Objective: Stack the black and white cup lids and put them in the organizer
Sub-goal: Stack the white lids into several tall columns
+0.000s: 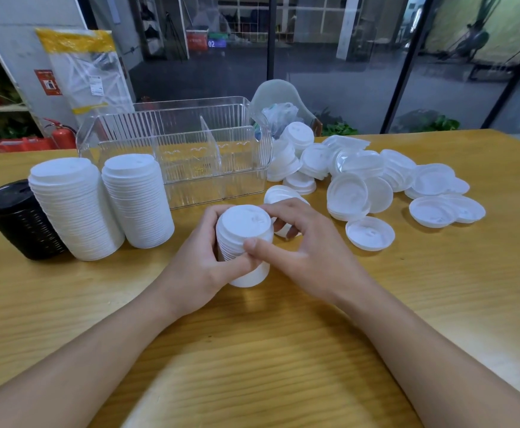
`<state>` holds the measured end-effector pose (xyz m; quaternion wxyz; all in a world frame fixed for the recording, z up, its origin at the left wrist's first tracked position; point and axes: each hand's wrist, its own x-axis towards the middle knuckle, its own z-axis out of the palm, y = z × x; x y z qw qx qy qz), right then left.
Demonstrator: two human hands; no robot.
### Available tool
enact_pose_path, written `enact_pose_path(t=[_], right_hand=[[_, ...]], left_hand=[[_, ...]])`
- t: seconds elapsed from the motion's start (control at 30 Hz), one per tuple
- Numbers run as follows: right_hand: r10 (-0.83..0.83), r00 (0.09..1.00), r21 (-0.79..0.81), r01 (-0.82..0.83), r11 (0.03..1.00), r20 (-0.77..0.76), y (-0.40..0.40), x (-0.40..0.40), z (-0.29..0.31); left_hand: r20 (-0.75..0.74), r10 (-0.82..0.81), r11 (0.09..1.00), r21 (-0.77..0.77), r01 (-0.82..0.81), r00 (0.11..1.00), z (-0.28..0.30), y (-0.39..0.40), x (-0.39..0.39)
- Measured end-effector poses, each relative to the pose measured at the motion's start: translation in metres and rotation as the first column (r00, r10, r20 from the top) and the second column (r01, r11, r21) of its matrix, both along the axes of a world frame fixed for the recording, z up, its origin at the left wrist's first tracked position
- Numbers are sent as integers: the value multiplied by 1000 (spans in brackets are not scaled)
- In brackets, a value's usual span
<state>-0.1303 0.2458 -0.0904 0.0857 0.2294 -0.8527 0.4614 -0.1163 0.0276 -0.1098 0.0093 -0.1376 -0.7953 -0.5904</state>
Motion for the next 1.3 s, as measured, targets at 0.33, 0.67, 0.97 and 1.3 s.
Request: enact_pose_path(t=[0.33,0.67,0.97,1.3], right_hand=[[-149,989,-81,147,986,-10,22,-13,3],[-277,954,179,295,939,-115,29,-36,-26],[-296,947,108,309,945,-122,30,-34,-20],[-176,979,-373,203,905,106,37,-27,7]], left_hand=[[-54,-10,1000,-12,10,999,0,-1,1],[-85,-51,997,-59,46,995,-2,3,5],[-55,-82,997,-14,82,995,0,4,6],[-87,-92,994,59,97,992,1,0,3]])
